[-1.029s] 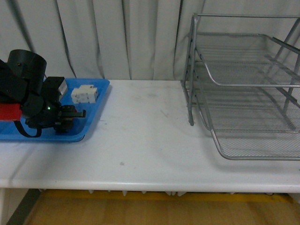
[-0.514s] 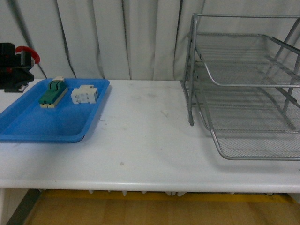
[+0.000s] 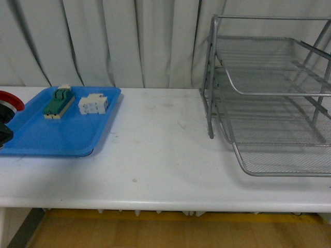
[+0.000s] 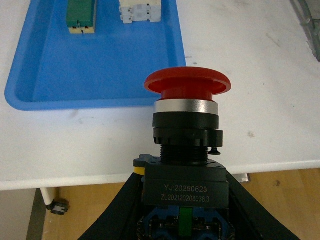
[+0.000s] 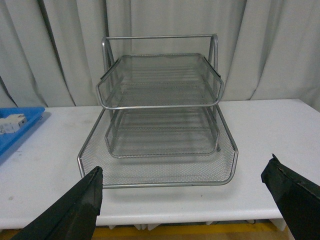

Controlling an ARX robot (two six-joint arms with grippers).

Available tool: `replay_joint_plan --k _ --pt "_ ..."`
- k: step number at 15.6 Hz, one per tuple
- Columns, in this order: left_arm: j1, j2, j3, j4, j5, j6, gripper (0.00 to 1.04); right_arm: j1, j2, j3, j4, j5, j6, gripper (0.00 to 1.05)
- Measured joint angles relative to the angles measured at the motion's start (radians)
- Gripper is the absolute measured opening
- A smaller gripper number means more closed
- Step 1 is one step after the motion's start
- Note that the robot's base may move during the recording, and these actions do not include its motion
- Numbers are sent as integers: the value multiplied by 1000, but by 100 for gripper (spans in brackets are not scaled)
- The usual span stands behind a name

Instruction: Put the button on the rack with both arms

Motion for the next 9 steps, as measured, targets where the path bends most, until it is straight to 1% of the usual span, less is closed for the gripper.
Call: replay_joint_plan --k 3,9 --pt "-19 17 -3 35 -4 -2 36 0 0 0 0 0 0 98" --pt "-42 45 -24 53 -25 -1 36 0 0 0 0 -1 0 98"
